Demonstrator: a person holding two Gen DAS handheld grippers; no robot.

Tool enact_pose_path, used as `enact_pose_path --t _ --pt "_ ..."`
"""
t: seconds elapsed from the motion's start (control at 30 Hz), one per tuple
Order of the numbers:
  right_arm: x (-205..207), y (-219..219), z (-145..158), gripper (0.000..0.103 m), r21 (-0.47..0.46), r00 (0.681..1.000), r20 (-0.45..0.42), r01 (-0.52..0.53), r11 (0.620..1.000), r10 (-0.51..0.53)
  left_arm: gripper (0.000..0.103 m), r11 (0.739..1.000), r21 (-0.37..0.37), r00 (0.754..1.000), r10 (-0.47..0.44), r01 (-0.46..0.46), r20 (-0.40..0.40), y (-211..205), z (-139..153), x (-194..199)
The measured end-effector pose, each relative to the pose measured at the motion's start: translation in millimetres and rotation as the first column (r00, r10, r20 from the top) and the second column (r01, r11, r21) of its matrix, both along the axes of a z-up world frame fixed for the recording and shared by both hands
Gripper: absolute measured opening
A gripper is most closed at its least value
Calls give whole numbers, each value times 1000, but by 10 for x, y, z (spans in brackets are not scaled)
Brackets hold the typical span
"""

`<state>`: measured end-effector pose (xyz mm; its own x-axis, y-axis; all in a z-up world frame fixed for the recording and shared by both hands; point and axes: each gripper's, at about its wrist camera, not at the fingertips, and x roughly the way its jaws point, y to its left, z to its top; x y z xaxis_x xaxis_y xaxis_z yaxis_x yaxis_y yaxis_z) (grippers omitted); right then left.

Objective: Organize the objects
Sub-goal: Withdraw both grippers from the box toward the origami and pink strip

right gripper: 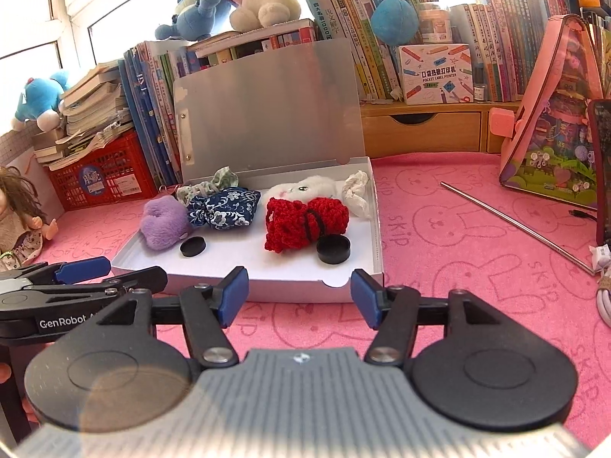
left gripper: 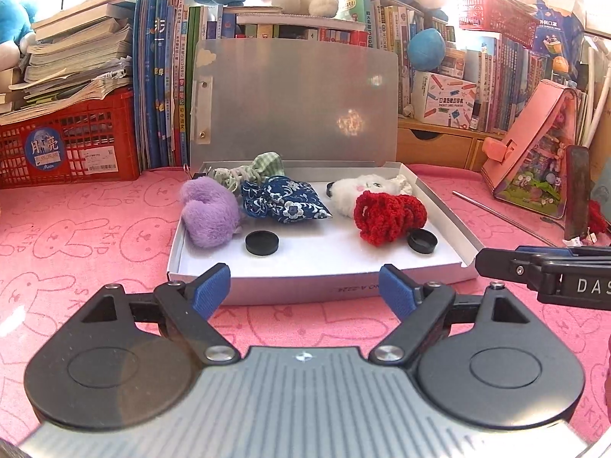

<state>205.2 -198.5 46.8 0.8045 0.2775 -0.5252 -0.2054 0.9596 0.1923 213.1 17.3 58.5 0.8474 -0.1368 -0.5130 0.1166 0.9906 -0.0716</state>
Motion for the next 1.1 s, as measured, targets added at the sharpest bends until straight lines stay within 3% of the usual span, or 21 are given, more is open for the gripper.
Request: enact_pose_path --t 0.5,0.7,1.1 --pt "-773 -58 -71 78 -29 995 74 -63 998 65 90 994 -13 993 -111 111 -28 -152 -172 -718" --pt "-1048 -35 -111 81 -55 987 102 -121 991 126 90 994 19 994 -108 108 -20 -123 -208 -898" --pt "-1405 73 -195 91 -158 953 82 -277 948 292 90 997 -19 996 -71 70 -45 36 -252 -1096"
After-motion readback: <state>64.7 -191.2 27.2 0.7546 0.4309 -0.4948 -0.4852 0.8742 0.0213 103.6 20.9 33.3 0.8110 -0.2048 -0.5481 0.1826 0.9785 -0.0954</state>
